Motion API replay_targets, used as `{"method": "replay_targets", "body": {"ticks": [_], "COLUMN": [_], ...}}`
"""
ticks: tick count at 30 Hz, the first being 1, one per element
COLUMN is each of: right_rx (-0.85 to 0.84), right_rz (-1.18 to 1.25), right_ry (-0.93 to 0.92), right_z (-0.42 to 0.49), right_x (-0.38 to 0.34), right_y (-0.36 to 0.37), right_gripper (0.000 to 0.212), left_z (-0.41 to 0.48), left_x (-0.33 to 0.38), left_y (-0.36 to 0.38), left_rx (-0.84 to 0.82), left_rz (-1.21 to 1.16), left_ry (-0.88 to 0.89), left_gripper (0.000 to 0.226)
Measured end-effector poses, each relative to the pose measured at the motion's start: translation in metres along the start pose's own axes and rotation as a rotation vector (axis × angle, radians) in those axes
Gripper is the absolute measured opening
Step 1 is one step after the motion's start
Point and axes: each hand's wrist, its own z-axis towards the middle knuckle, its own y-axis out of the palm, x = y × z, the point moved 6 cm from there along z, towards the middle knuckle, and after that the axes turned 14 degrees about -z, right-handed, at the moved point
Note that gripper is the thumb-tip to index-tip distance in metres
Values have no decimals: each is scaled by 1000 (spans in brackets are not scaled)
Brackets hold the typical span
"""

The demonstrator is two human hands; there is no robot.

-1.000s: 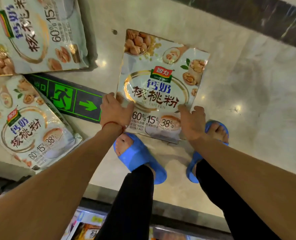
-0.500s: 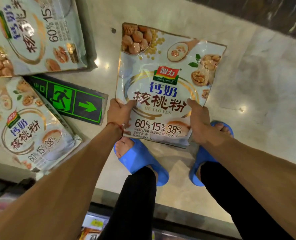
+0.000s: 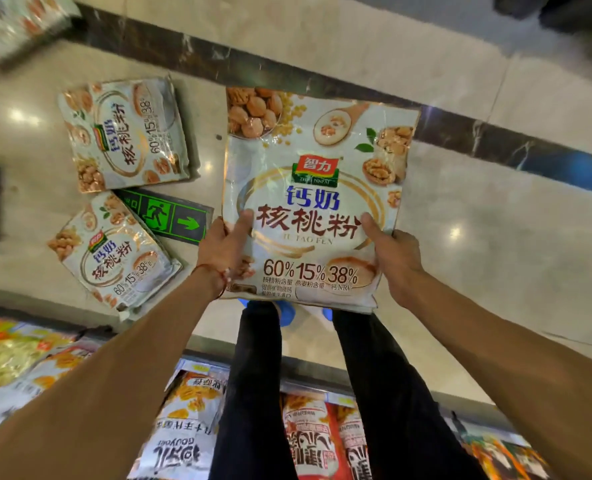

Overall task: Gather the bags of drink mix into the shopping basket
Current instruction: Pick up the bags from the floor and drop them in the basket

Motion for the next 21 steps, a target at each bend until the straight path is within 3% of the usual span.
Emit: {"method": "replay_targets", "body": {"ticks": [4,11,21], "right_rx": [-27,41,233], "right_rz": [66,211,501], "right_ry": [-26,-93,-87], "right_z": [-76,-182,-308], "right_x": [-18,-17,43], "right_y": [-46,-118,-180], "right_gripper": [23,37,38], "left_z": [-77,-183,-300], "left_x": [42,89,136], "left_y": [0,12,44], "left_rx": [-39,-187,-397], "left_rz": [16,-3,342], "left_ry": [8,87,264], "left_gripper": [55,37,47]}}
